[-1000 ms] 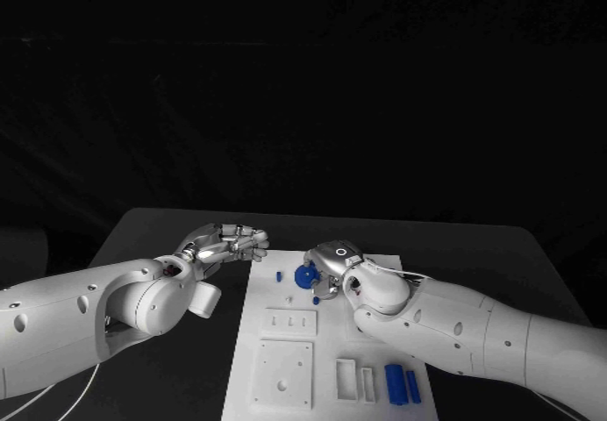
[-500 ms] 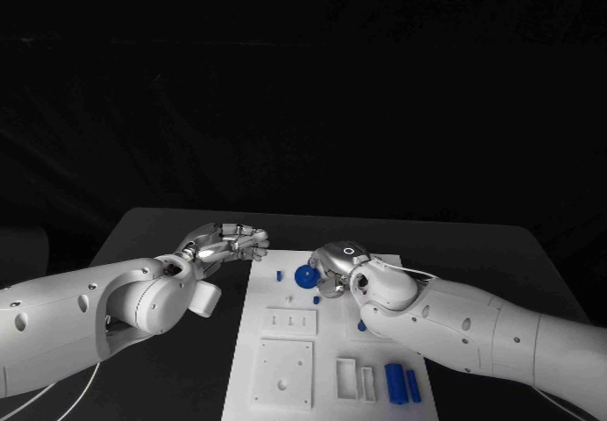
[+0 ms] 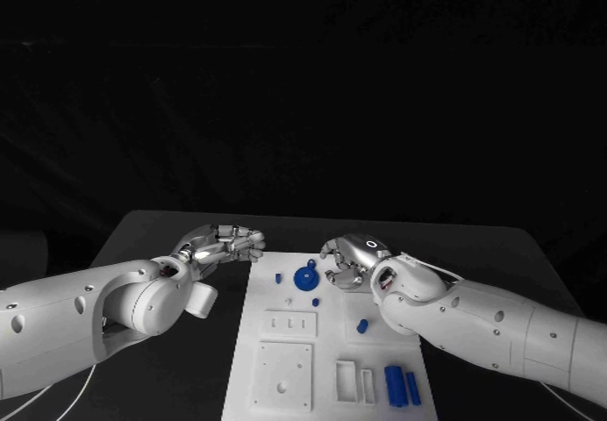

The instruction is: Assemble the parts on the task board

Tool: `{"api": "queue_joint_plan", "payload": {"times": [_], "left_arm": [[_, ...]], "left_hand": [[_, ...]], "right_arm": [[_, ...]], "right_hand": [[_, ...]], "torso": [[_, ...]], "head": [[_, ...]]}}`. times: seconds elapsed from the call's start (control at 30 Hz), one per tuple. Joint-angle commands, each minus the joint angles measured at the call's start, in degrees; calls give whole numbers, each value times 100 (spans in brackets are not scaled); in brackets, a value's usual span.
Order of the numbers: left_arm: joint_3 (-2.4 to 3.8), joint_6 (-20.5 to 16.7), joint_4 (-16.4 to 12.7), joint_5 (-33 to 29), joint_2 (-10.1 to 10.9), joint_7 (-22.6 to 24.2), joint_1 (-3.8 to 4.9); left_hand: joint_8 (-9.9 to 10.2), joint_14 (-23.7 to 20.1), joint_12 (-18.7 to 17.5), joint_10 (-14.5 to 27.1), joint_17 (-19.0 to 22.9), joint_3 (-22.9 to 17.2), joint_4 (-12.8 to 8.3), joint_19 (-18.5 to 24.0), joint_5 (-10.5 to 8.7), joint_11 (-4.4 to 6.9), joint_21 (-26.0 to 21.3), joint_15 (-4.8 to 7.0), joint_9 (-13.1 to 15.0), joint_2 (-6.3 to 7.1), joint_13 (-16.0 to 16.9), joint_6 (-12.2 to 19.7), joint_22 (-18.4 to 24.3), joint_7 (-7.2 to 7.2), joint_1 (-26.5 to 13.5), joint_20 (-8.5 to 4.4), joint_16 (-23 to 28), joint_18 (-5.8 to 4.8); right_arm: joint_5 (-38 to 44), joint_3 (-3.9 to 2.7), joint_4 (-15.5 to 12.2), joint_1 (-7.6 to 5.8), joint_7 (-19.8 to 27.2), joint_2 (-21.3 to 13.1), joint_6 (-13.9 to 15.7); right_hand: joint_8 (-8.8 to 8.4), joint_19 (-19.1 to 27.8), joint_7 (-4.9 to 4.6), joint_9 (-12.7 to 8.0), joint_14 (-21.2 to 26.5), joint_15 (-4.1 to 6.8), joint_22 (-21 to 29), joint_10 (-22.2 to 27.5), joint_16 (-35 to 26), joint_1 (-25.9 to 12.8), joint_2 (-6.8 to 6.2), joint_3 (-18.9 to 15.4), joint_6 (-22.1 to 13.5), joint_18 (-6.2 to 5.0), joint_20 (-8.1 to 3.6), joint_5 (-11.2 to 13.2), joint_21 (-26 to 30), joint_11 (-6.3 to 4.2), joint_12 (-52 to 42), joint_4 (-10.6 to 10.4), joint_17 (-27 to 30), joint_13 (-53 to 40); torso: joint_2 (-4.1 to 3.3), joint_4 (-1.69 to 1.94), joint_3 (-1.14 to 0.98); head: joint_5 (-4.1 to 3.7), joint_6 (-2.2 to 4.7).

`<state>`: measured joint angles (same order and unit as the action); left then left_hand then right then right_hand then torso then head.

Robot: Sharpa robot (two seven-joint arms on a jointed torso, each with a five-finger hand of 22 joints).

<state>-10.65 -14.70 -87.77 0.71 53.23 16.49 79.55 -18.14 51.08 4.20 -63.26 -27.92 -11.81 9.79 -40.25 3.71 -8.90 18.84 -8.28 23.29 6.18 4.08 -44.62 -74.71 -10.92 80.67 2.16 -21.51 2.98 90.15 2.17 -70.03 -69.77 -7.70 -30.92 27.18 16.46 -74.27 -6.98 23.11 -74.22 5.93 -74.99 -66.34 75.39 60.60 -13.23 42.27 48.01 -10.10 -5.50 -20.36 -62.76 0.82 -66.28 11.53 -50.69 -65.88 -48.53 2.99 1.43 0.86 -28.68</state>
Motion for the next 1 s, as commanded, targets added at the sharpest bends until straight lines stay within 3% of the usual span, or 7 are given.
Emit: {"api": "queue_joint_plan", "payload": {"times": [0.03, 0.17, 0.27, 0.5, 0.7, 0.87, 1.0], "left_arm": [[4, 71, 9, 19, 10, 60, 7], [3, 75, 63, 49, 24, 69, 7], [3, 82, 110, 60, 16, 77, 7], [0, 114, 210, 82, -32, 96, 5], [-3, 141, 251, 83, -55, 99, 3], [-4, 154, 283, 90, -85, 100, 1], [-4, 163, 301, 96, -91, 98, 0]], "left_hand": [[33, 39, -23, -43, -5, 28, 21, -1, -25, -5, -34, 7, -8, 4, -8, -28, -7, 0, 57, 29, 37, 78], [32, 40, -21, -48, -7, 32, 23, -1, -26, -3, -35, 7, -8, 8, -7, -33, -8, 1, 66, 29, 39, 78], [28, 84, 15, -132, -30, 51, 49, -10, -27, 31, -36, 21, -11, 5, 10, -50, -16, 6, 100, 24, 27, 78], [28, 104, 28, -170, -43, 67, 65, -16, -27, 48, -37, 29, -14, 2, 16, -56, -20, 9, 123, 17, 22, 75], [28, 104, 25, -170, -45, 71, 69, -16, -27, 48, -38, 29, -15, -1, 14, -57, -20, 10, 127, 16, 24, 74], [30, 102, 20, -165, -47, 78, 74, -15, -27, 46, -41, 29, -16, -2, 12, -56, -21, 10, 134, 16, 27, 72], [31, 101, 16, -161, -48, 82, 77, -14, -27, 44, -42, 29, -18, -3, 10, -55, -21, 9, 139, 15, 30, 71]], "right_arm": [[-936, -88, -79, 0, 853, -254, 142], [-1346, -154, -101, -53, 1149, -624, -184], [-1606, -178, -61, -70, 1395, -893, -378], [-1887, -185, 255, -71, 1757, -1164, -812], [-1966, -185, 588, -54, 1912, -1188, -1060], [-1997, -184, 886, 22, 1977, -1127, -1171], [-2033, -184, 1058, 107, 2022, -1048, -1161]], "right_hand": [[50, 21, -65, 18, -5, -63, -66, 55, -43, -86, 30, -113, 18, -490, -66, 127, -23, 24, -12, 24, -15, 4], [67, 51, -133, 32, 0, -131, -70, 95, -52, -128, 103, -330, 44, -490, -95, 360, -11, 93, -33, 120, -39, -5], [75, 65, -142, 38, 2, -140, -73, 108, -57, -150, 124, -427, 61, -490, -98, 411, -10, 102, -42, 163, -50, -5], [73, 125, -151, 46, 13, -152, -90, 153, -76, -205, 290, -872, 73, -490, -88, 452, -19, 110, -67, 470, -92, 5], [66, 203, -140, 49, 28, -141, -97, 195, -98, -143, 311, -1205, 71, -490, -64, 405, -17, 102, -70, 514, -120, 18], [54, 239, -115, 46, 35, -118, -98, 208, -113, -40, 300, -1340, 54, -490, -48, 362, -19, 78, -70, 516, -135, 28], [46, 265, -105, 43, 40, -108, -98, 221, -126, 21, 301, -1419, 43, -490, -36, 304, -18, 68, -66, 515, -144, 37]], "torso": [[7, -5, -18], [10, -22, -21], [34, -55, -45], [76, -115, -113], [91, -148, -185], [90, -141, -211], [85, -139, -193]], "head": [[-12, 26], [-22, 42], [-47, 46], [-95, 52], [-134, 34], [-137, 35], [-128, 5]]}}
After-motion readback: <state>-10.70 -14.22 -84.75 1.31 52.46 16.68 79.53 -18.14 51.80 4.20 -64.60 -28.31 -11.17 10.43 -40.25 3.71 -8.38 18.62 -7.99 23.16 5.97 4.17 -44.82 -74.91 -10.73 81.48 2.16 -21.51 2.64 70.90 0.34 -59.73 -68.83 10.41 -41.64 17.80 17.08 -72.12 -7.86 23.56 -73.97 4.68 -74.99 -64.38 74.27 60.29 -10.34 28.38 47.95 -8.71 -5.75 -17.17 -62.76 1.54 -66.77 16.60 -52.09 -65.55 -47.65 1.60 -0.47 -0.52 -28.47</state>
